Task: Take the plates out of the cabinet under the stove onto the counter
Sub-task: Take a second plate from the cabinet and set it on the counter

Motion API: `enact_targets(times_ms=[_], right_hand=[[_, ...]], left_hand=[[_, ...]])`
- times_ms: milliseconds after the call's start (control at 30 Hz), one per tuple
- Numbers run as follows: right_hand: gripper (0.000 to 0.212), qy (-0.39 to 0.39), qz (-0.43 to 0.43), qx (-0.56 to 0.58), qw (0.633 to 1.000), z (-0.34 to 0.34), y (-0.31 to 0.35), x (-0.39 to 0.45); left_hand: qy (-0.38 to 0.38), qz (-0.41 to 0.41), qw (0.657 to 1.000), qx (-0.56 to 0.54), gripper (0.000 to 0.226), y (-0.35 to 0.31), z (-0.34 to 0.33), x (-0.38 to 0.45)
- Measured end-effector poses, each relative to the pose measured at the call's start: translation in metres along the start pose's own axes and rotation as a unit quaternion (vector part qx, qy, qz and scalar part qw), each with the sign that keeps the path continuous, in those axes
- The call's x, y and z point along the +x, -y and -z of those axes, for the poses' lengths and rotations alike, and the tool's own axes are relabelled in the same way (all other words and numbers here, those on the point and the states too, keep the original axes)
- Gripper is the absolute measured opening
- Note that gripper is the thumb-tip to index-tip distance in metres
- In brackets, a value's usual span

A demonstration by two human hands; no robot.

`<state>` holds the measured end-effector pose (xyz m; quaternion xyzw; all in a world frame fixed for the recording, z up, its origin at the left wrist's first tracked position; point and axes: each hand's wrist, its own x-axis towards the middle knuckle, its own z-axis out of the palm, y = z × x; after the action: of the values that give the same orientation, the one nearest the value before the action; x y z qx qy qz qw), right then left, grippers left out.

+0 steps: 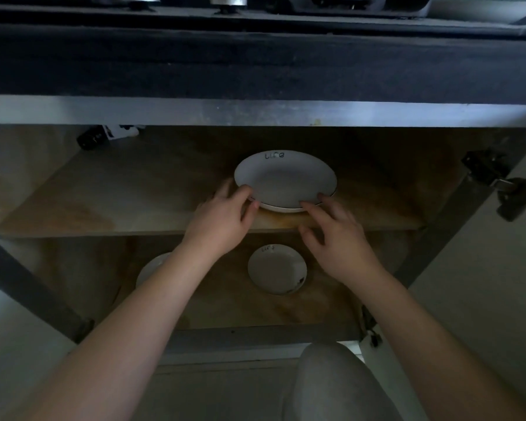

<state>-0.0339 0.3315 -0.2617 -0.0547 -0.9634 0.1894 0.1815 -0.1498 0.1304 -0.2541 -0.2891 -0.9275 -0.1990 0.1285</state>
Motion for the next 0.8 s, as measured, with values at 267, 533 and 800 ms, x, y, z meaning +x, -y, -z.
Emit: enact_targets(times_ms=[267,533,800], right_hand=[[0.045,-0.089,-0.246,0.382,0.886,0.007,-0.005,0.024],[0.052,-0.056,-0.316,0.674,0.666,0.028,-0.005,0.040],[0.058,-0.024,-0.335,0.694,0.636,0.040,-0.005,0.029]], left_hand=[[-0.014,0.141,0.946,-0.290,0.085,-0.012,0.013,0.005],[-0.025,0.324,0.630,-0.705,0.071,-0.008,0.030,0.027],[0.023,0.363,0.583,-0.726,0.084,-0.004,0.034,0.016]])
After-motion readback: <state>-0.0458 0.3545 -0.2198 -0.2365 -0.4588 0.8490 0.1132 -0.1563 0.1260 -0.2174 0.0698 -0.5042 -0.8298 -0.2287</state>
